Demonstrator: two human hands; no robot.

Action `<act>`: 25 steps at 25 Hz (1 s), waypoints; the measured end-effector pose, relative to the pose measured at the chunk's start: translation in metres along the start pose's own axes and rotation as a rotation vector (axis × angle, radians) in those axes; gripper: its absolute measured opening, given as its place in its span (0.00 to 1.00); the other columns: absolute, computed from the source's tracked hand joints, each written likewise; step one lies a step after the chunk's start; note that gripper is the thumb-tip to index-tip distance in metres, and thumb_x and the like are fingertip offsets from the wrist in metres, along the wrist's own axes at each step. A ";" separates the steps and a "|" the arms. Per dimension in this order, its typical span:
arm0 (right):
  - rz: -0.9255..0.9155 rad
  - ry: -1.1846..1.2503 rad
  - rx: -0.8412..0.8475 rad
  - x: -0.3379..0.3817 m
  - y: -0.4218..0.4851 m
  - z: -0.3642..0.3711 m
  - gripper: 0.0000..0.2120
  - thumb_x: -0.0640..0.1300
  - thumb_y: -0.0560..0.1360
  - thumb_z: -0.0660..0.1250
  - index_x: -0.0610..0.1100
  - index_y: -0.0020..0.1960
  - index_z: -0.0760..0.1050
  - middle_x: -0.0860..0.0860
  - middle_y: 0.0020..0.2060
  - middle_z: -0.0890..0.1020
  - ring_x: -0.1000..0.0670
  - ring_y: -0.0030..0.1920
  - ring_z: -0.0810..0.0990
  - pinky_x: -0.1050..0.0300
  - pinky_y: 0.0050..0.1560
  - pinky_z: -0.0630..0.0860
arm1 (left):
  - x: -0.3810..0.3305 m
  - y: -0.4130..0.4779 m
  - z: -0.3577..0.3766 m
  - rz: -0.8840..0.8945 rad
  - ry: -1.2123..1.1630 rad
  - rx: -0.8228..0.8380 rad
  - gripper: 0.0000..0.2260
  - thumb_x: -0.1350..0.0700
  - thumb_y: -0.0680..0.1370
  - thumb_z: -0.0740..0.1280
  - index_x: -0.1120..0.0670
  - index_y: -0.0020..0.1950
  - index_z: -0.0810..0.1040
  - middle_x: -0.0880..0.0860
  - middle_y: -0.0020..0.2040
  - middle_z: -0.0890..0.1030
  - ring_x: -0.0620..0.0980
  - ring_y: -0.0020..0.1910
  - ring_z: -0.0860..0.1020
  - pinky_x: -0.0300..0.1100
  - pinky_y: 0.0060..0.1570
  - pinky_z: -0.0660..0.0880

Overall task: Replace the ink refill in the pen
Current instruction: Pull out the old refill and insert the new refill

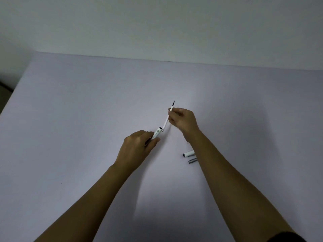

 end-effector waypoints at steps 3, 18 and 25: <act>-0.048 0.324 0.000 0.018 -0.025 -0.010 0.04 0.38 0.73 0.68 0.44 0.46 0.80 0.50 0.38 0.82 0.56 0.40 0.81 0.65 0.44 0.80 | 0.001 0.003 -0.004 -0.038 -0.003 0.006 0.20 0.45 0.75 0.59 0.60 0.36 0.79 0.52 0.25 0.72 0.51 0.24 0.69 0.39 0.24 0.63; -0.146 0.372 0.030 0.036 -0.068 -0.017 0.04 0.37 0.74 0.67 0.44 0.47 0.79 0.48 0.41 0.82 0.58 0.39 0.82 0.66 0.43 0.79 | -0.011 0.005 -0.028 0.080 -0.001 0.026 0.11 0.53 0.75 0.67 0.59 0.39 0.81 0.54 0.27 0.75 0.51 0.25 0.72 0.35 0.25 0.60; -0.170 0.458 -0.046 0.032 -0.069 -0.025 0.05 0.37 0.74 0.68 0.43 0.48 0.79 0.48 0.40 0.82 0.57 0.40 0.83 0.66 0.42 0.79 | -0.013 0.003 -0.026 0.091 -0.006 0.047 0.12 0.50 0.75 0.63 0.56 0.43 0.82 0.52 0.29 0.75 0.50 0.27 0.71 0.39 0.28 0.64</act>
Point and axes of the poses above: each hand's wrist, its own y-axis towards the middle knuckle, its own z-axis out of the palm, x = y × z, the point moved 2 cm from there along y, towards the middle knuckle
